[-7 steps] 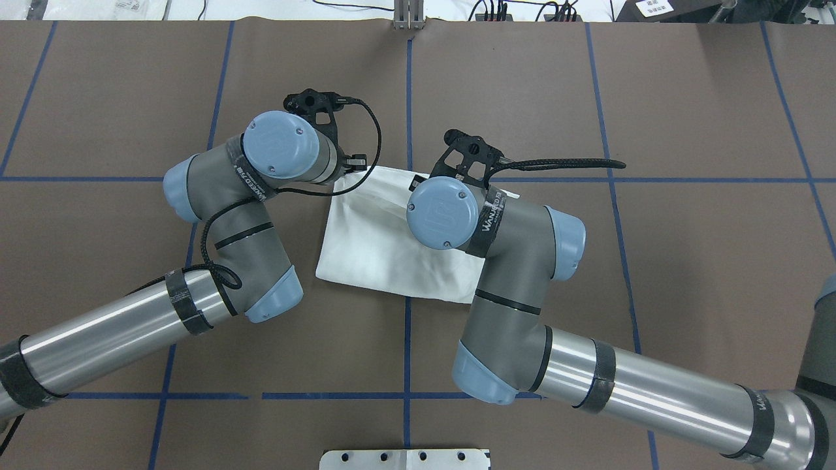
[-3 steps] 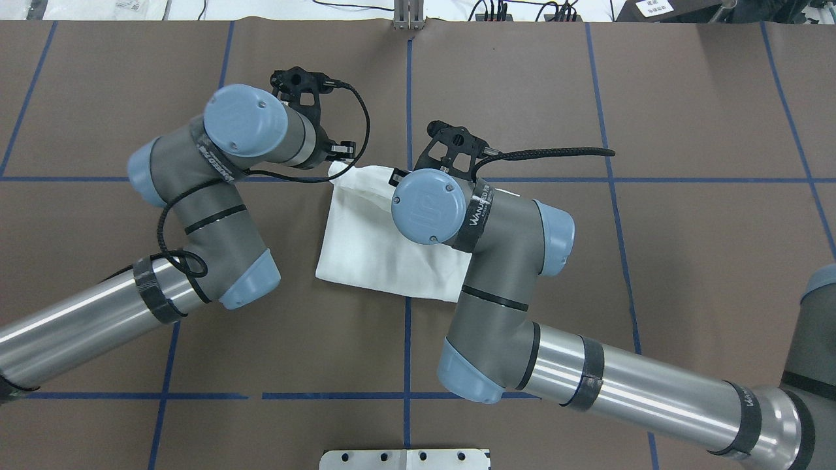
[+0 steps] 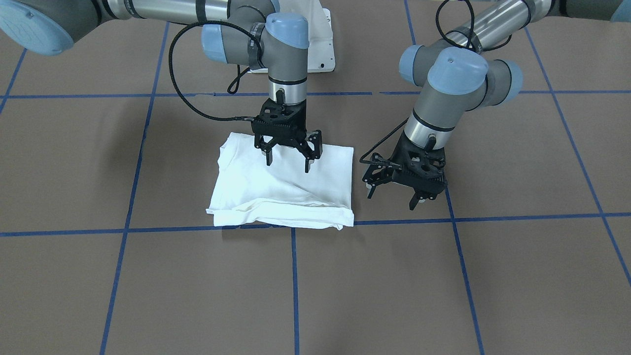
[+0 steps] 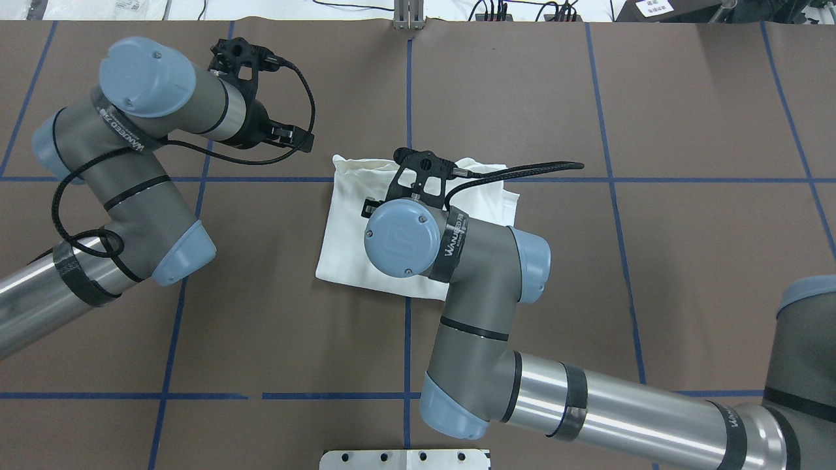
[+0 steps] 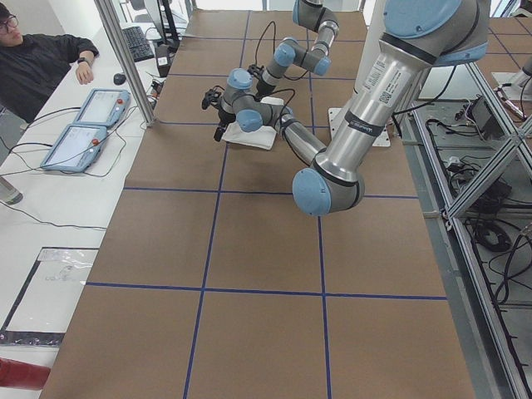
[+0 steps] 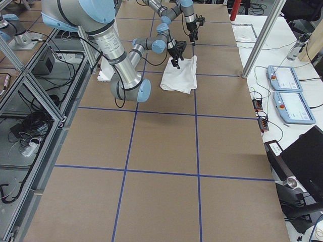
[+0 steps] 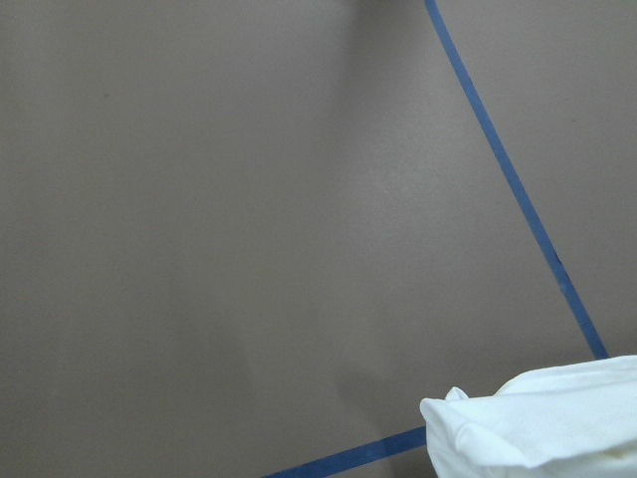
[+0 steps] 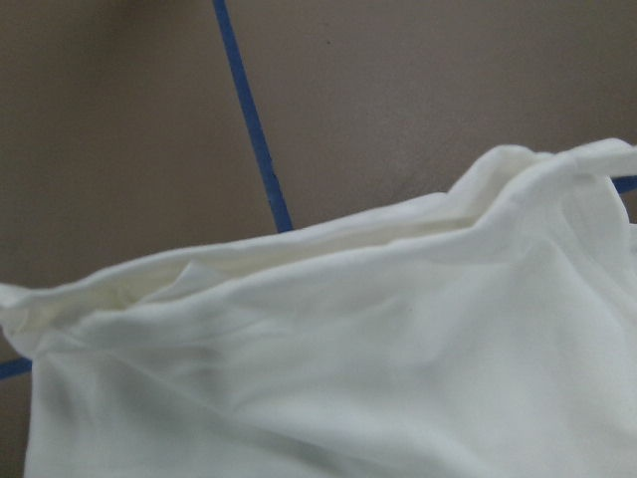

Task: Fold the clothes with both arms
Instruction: 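Lay the folded edge down with the right gripper while the left gripper withdraws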

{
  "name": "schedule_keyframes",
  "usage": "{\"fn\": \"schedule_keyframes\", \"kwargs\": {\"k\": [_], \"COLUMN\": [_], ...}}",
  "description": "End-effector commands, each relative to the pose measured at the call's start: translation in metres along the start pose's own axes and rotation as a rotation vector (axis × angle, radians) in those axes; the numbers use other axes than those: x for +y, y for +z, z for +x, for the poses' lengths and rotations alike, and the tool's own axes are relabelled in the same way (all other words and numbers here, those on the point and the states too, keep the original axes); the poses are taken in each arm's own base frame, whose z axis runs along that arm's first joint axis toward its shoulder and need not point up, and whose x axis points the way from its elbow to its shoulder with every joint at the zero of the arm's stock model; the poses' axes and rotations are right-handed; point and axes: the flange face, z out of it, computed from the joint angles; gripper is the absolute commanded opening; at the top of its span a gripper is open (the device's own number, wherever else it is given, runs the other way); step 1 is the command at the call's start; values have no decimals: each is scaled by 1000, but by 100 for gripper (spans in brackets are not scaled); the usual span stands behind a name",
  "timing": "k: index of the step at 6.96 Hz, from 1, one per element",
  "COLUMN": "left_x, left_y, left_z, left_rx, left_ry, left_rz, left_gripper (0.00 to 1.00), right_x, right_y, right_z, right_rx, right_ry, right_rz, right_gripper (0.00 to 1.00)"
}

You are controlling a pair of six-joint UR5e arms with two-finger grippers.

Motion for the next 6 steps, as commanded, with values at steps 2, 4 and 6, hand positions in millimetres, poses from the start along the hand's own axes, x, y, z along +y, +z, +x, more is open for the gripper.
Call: {"fn": "schedule_keyframes", "kwargs": {"k": [2, 4, 6], "left_x": [1, 2, 1], "left_y": [-2, -2, -4], "left_z": [-4, -3, -3], "left_rx": [1, 1, 4], "left_ry": [-4, -5, -6], "left_rz": [1, -1, 4], "left_gripper": [100, 100, 100], "right_x": [5, -58, -118], "right_y": [38, 87, 136], "right_z": [5, 13, 40], "right_rx": [37, 95, 163], "right_ry": [-145, -191, -191], "right_rz": [69, 120, 165], "right_gripper": [100, 100, 100]}}
